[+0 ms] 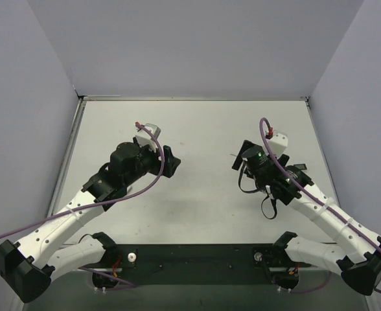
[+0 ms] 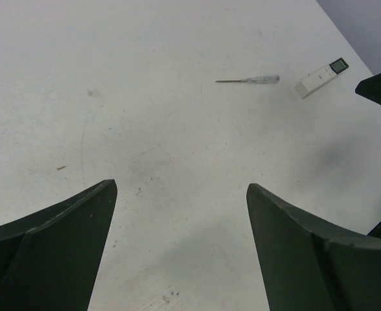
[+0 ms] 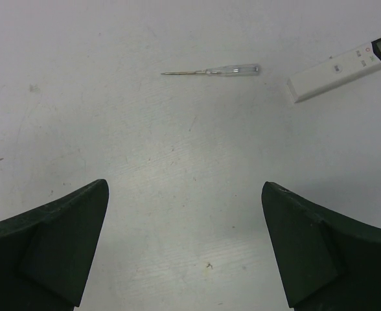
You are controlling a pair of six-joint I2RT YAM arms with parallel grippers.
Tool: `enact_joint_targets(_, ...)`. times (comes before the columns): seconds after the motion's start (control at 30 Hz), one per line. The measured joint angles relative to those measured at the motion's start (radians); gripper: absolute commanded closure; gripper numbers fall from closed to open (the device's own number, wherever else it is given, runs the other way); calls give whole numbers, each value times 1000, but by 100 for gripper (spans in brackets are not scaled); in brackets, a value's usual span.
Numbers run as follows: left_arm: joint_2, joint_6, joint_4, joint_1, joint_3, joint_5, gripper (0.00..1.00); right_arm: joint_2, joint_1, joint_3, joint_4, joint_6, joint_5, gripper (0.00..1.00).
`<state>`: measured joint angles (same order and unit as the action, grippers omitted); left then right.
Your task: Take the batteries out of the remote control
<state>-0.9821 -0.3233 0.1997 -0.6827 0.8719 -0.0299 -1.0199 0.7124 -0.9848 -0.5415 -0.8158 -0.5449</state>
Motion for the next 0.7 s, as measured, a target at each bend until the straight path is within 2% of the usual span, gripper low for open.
enact_joint_targets(0.13,0,-5,0,4,0,-1,8,-14,-12,22,-5,-45,-61,4)
enact_joint_targets(0.27,0,-6,1,6,0,-4,8,-79,-88,27,-21,-108,-110,7)
enact_joint_targets(0.43,0,-6,2,11,0,-11,8,-183,-303,20,-25,-180,-109,15)
enact_joint_targets(0.53,1,-8,2,11,0,-14,8,-303,-435,-39,-29,-191,-92,19)
enact_joint_targets(0.7,2,-10,2,11,0,-14,9,-492,-584,-131,-15,-217,-30,26)
